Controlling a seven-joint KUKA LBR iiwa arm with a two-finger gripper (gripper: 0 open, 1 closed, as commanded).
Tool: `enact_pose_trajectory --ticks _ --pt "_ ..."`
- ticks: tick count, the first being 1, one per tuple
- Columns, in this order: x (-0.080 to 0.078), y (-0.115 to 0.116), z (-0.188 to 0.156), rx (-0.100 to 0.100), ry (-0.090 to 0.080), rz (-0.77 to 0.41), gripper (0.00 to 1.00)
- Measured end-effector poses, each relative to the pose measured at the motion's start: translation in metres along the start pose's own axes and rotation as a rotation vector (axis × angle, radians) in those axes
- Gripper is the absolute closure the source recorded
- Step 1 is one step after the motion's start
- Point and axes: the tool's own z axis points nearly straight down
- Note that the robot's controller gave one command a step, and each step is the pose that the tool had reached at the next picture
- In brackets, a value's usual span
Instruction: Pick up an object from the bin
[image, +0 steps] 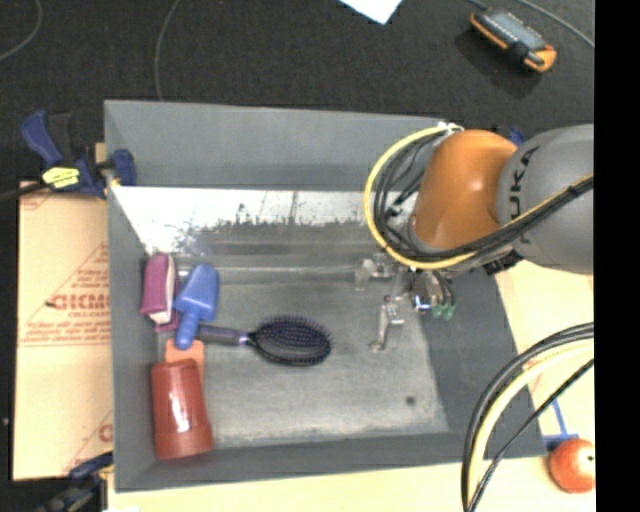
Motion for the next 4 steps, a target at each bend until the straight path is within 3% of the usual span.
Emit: enact_pose_trajectory --ticks 1,2,3,4 --pt "0.000 0.000 0.000 0.000 0.000 0.002 0.00" --pt "0.012 0.054 0.063 -0.001 -0.002 0.051 0.00" --pt "0.015 0.106 0.063 -0.001 -0.013 0.084 0.00" --pt "0.032 0.135 0.063 0.003 -0.004 0.004 0.00"
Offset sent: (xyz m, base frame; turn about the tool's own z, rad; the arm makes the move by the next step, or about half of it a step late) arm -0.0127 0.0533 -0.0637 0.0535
